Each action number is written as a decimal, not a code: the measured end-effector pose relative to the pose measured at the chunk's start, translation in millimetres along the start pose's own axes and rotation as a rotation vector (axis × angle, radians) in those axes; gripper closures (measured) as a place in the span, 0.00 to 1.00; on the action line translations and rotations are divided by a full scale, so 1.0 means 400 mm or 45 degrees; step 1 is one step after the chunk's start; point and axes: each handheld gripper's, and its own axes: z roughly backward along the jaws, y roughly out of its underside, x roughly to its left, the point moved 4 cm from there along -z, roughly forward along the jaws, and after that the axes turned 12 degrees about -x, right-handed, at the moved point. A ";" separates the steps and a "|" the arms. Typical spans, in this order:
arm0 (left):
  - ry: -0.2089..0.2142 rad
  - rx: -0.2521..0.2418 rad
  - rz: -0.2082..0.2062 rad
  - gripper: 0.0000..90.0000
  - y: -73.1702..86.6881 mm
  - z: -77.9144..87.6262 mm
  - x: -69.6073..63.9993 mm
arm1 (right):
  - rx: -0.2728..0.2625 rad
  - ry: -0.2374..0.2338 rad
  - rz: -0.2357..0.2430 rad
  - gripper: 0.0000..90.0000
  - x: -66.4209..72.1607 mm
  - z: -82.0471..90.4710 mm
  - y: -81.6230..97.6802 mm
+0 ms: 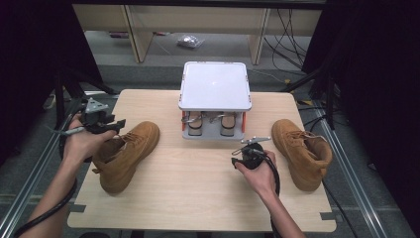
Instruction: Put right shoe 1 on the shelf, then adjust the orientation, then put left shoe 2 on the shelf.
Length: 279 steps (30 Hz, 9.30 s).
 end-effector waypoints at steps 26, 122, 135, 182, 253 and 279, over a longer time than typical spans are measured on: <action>-0.031 0.187 0.148 0.55 0.099 0.065 0.053 | 0.028 -0.018 0.012 0.57 0.014 0.001 0.006; -0.164 0.085 0.080 0.93 -0.082 0.005 0.018 | 0.016 0.044 0.000 0.55 -0.055 0.036 0.027; -0.178 0.021 0.085 0.93 -0.131 -0.013 0.010 | 0.003 0.028 -0.015 0.55 -0.045 0.039 0.023; -0.235 -0.086 0.084 0.93 -0.244 -0.090 -0.016 | -0.024 0.026 -0.025 0.55 -0.049 0.052 0.034; -0.206 -0.206 0.029 0.93 -0.382 -0.105 -0.076 | -0.042 0.040 -0.008 0.54 -0.049 0.067 0.024; -0.175 -0.210 0.036 0.93 -0.416 -0.127 -0.108 | -0.031 0.050 -0.050 0.54 -0.048 0.068 0.032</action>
